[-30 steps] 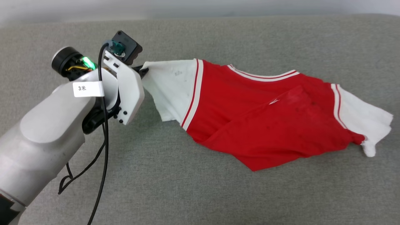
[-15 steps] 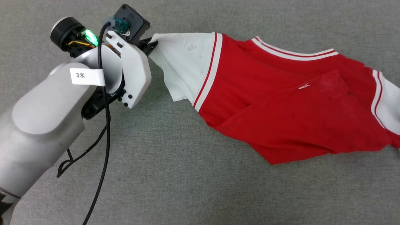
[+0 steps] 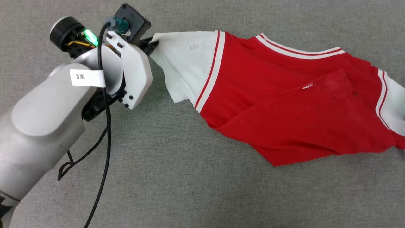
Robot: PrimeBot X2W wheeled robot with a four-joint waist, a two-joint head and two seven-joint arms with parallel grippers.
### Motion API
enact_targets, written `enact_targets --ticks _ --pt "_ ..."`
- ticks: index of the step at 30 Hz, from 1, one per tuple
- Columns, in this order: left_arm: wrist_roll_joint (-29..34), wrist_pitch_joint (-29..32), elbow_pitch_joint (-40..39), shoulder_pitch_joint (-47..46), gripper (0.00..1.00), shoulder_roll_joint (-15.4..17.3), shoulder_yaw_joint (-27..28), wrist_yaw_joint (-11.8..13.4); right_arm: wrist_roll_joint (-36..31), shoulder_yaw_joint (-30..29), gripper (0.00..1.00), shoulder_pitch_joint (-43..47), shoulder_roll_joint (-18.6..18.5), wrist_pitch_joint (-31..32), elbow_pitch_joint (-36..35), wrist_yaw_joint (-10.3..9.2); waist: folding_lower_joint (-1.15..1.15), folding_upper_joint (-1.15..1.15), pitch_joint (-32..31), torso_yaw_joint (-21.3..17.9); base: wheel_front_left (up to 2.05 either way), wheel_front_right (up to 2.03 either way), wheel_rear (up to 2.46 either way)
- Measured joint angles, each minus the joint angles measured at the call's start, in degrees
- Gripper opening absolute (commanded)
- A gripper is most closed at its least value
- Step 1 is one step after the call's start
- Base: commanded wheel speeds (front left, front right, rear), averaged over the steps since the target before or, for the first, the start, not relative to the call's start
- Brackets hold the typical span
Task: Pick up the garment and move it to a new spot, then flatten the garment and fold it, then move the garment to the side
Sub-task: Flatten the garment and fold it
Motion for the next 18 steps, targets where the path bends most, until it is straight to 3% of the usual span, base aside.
enact_targets --ticks 8,18 --pt "-0.94 -2.25 2.26 2.21 0.00 -0.45 -0.36 -0.16 0.38 1.15 0.00 -2.52 0.99 -12.21 -1.09 0.01 0.02 0.00 -4.60 -0.96 0.00 0.00 0.00" --pt "-1.60 -6.86 0.43 5.06 0.00 1.15 0.74 0.70 -0.53 1.66 0.00 -3.74 -2.15 -26.76 -4.68 0.01 0.01 0.00 -13.93 -1.31 0.00 0.00 0.00"
